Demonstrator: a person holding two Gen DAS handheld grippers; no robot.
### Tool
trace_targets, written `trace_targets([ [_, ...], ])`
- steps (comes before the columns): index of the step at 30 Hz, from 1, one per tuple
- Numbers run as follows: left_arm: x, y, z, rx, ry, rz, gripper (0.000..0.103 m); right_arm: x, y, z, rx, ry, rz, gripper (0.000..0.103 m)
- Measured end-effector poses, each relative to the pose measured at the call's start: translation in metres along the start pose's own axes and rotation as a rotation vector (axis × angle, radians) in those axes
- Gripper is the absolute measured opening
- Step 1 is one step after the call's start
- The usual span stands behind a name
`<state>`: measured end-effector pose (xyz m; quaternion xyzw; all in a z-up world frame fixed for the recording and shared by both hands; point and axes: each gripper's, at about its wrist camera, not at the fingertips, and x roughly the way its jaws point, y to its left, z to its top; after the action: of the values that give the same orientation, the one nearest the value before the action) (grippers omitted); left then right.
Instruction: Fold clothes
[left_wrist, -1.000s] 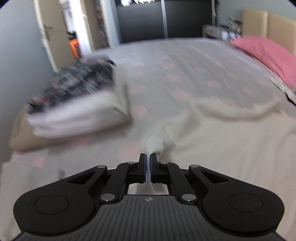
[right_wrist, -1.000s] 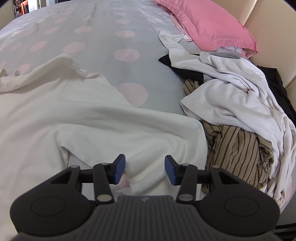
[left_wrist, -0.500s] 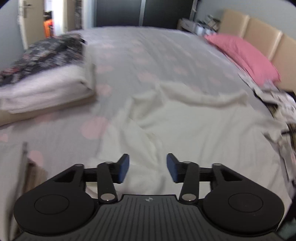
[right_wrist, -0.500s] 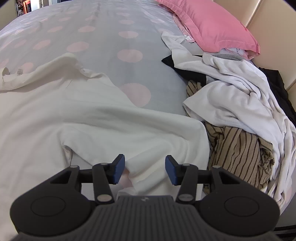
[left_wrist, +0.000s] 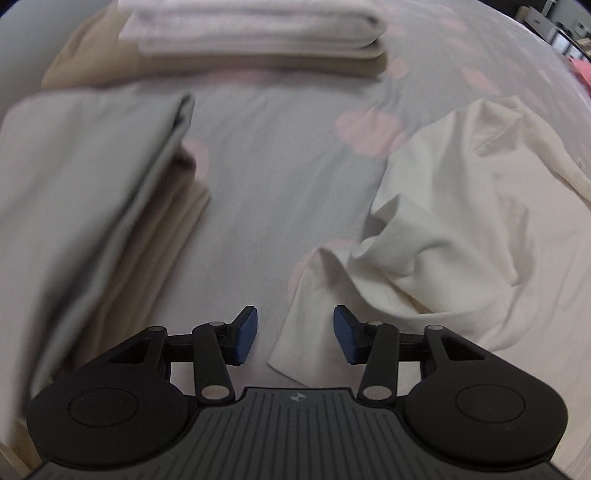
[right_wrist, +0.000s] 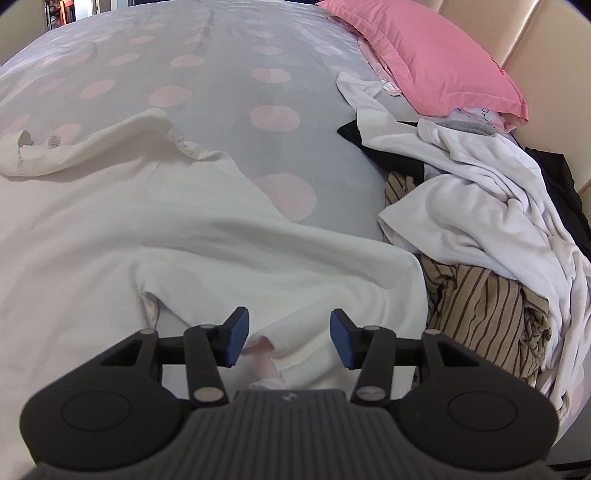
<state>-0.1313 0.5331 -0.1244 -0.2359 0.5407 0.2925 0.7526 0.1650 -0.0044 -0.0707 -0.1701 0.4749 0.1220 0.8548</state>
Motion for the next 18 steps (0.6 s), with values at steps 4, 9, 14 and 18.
trace_targets([
  [4,0.004,-0.003,-0.002,-0.017,0.000,-0.040,0.003,-0.001,0.002,-0.002,-0.021,-0.005,-0.012,0.052],
  [9,-0.032,-0.003,0.001,-0.022,-0.106,-0.046,0.003,-0.001,-0.003,-0.004,-0.005,-0.002,-0.018,0.052],
  [14,-0.092,0.022,0.011,-0.039,-0.170,0.002,0.003,-0.002,-0.003,-0.006,-0.008,-0.005,-0.018,0.052],
  [18,-0.152,0.060,0.024,-0.098,-0.266,0.063,0.002,-0.001,-0.003,-0.007,-0.009,-0.001,-0.020,0.052],
])
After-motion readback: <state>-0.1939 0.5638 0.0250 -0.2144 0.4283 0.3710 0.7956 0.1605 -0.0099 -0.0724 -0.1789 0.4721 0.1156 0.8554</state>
